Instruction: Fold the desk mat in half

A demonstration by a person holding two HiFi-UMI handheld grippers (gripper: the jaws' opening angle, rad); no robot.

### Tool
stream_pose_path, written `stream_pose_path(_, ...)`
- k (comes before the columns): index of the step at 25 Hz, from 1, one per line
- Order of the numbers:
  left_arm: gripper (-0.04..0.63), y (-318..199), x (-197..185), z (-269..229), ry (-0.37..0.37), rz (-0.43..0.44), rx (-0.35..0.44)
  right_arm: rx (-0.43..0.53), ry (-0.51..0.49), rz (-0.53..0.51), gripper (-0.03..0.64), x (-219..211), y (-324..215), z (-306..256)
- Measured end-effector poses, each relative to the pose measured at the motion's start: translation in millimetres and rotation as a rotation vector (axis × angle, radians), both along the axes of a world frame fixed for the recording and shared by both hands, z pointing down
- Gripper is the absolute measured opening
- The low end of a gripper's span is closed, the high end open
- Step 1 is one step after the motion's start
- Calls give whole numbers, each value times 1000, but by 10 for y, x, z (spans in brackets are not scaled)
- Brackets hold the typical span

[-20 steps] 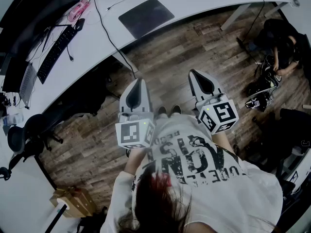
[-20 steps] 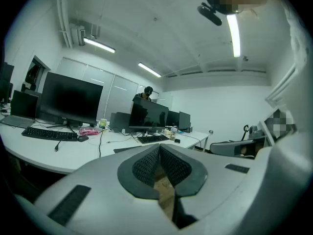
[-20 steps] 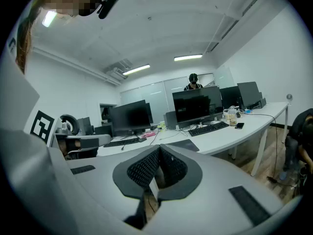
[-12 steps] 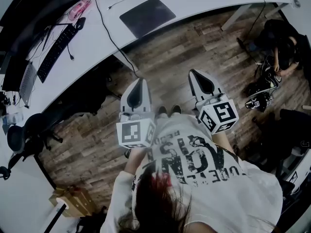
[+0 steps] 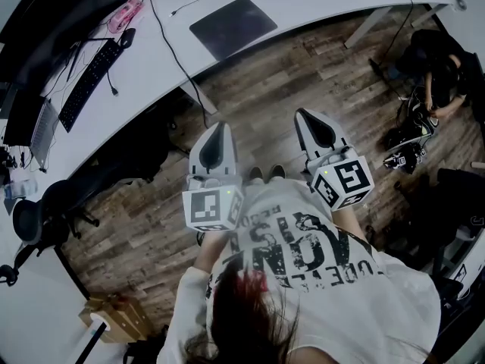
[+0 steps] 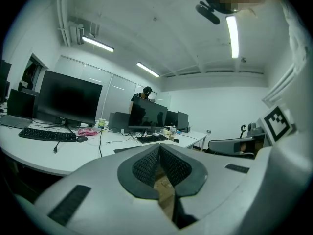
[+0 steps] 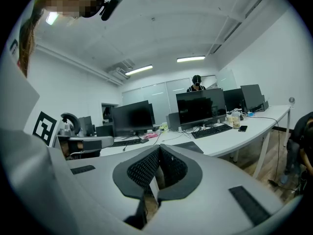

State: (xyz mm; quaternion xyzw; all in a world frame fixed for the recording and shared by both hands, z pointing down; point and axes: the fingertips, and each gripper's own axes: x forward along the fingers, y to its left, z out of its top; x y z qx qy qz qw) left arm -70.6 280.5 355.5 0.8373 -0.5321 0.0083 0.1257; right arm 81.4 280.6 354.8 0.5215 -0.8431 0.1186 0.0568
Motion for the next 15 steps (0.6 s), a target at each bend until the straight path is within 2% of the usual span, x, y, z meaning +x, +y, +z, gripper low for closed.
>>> stream_pose_path(7,2,-23,-118,55,-2,22,-10,36,-51,27,2,-88,19,-43)
stream_pose_path(15,2,-182,-185,187,-3,12,-50,-62,-60,87,2,27,-88,183)
